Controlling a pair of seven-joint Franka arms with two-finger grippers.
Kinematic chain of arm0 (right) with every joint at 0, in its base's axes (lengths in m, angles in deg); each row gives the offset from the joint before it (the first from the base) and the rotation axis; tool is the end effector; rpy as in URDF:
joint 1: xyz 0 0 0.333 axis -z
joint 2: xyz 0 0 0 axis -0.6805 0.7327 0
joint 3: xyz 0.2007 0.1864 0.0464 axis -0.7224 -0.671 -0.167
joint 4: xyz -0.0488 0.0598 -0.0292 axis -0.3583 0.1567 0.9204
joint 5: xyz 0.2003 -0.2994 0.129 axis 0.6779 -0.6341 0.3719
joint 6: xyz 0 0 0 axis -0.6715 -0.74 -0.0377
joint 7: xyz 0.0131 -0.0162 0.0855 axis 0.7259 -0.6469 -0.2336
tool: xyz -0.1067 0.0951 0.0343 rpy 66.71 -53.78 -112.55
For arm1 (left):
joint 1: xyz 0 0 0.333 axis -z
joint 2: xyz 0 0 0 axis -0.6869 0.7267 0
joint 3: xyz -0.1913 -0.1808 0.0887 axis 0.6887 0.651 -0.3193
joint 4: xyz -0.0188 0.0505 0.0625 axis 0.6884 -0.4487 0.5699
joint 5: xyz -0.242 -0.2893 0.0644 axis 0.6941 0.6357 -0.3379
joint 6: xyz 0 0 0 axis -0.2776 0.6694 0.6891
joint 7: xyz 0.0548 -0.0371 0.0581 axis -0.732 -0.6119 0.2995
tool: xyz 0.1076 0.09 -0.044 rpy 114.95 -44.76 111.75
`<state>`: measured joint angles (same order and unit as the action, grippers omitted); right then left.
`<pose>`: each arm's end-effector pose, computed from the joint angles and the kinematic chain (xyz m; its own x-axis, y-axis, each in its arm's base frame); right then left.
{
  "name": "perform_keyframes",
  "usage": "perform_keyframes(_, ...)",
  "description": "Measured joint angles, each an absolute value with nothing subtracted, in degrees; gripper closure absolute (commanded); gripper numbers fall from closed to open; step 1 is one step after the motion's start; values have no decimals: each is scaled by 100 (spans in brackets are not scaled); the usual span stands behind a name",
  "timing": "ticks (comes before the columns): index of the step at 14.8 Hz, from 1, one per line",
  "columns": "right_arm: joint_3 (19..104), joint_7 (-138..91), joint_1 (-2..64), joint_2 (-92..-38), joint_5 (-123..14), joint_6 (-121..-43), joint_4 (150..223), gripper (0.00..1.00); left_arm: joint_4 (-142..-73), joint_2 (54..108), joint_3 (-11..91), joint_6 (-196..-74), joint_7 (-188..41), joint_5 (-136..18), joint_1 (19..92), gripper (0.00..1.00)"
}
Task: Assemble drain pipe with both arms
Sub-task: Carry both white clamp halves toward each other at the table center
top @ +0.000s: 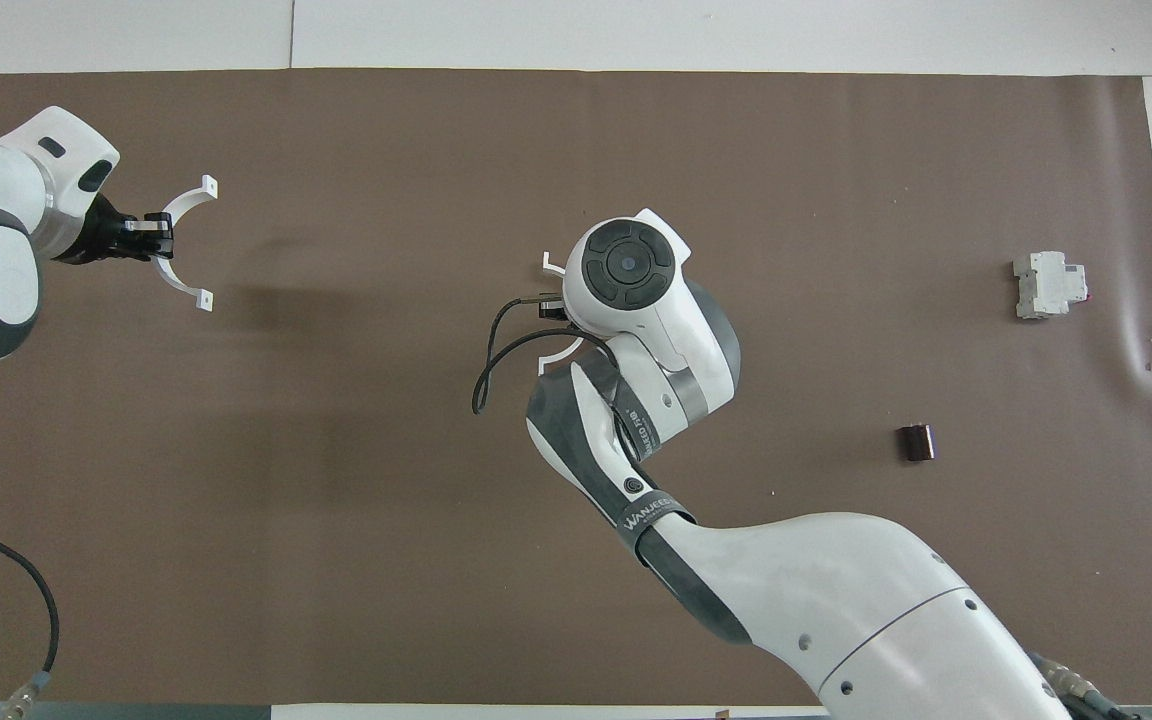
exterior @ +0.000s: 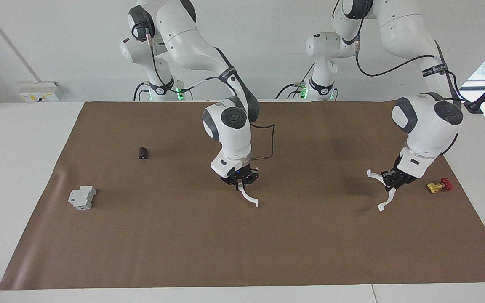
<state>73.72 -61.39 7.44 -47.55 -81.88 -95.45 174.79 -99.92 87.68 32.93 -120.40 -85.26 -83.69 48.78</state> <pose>0.5778 0.3519 0.2397 0.9957 -0.0006 0.0930 0.0041 -0.9987 -0.0503 0.6296 -0.0175 0.3399 0.9934 0.0374 0.1081 0.0380 -0.9993 -0.0034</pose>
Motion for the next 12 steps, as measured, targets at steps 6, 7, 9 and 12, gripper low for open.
perform_keyframes(6,7380,-5849,744,-4755,-8189,-9552,17540,76,-9993,8767,3315,-11988,-7068,-8782,5861,100)
perform_keyframes(7,7380,-5832,744,-4755,-8189,-9592,17560,52,-10010,8767,3316,-11988,-6885,-8783,6023,100)
perform_keyframes(9,7380,-5826,744,-4755,-8189,-9711,17615,26,-10035,8774,3318,-11988,-6582,-8783,6305,100)
perform_keyframes(12,7382,-5824,744,-4763,-8191,-9771,17624,7,-10051,8853,3317,-12009,-6031,-8786,6717,100)
